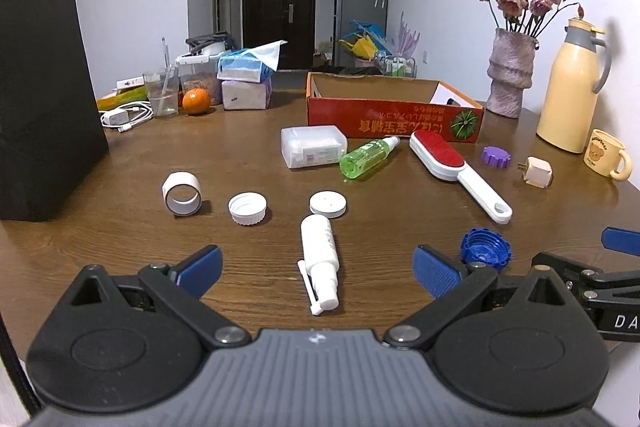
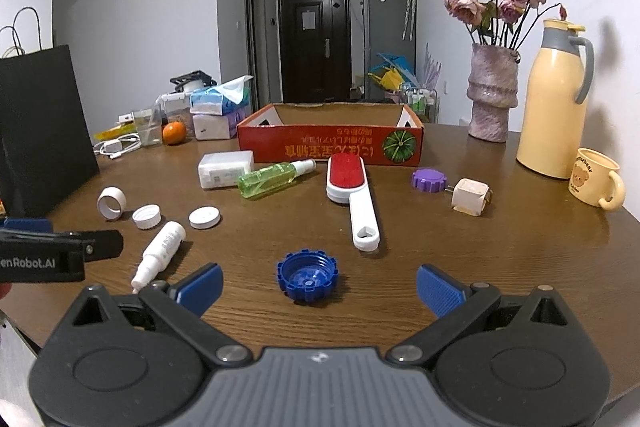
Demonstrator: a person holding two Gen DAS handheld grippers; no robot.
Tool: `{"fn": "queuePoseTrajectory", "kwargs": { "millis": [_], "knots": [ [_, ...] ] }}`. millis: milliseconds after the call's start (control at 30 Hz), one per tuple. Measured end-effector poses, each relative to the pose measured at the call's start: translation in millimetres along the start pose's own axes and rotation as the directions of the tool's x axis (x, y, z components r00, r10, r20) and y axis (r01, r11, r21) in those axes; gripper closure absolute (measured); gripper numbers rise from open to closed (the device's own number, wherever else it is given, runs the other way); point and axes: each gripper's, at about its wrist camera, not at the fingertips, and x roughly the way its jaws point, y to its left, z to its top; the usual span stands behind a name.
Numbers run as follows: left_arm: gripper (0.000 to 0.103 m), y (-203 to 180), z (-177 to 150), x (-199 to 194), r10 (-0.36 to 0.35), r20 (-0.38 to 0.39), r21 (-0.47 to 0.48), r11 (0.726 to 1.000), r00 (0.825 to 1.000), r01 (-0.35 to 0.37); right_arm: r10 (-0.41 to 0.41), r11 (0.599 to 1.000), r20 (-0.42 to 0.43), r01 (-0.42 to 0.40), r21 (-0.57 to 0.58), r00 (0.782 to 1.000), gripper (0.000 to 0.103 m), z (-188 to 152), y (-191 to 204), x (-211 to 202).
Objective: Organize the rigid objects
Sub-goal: 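Grasp the blue bottle cap with the right tool while the left tool grasps the white spray bottle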
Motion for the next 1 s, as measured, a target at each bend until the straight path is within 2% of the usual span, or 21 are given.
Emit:
{"fn": "queuePoseTrajectory", "kwargs": {
  "millis": [300,567,833,1000],
  "knots": [
    [0.000,5.3,2.2,27.6,0.003,-0.045,-0.008,1.000,0.999,-0.003,0.002,1.000,-0.047,-0.002,-0.015,0.999,0.002,2.5,4.3,28.3],
    [0.000,10.5,4.2,51.2,0.008,-0.080,-0.017,1.000,0.997,-0.010,0.008,0.999,-0.096,-0.012,-0.035,0.995,0.009,3.5,6.8,58.7],
    [0.000,12.3,6.0,73.0,0.012,-0.117,-0.023,1.000,0.993,-0.015,0.011,0.999,-0.133,-0.017,-0.042,0.991,0.027,5.2,6.5,89.6],
    [0.000,11.9,6.5,84.2,0.010,-0.134,-0.024,1.000,0.991,-0.013,0.042,0.998,-0.162,-0.048,-0.035,0.986,0.038,4.4,5.4,102.9]
  ]
}}
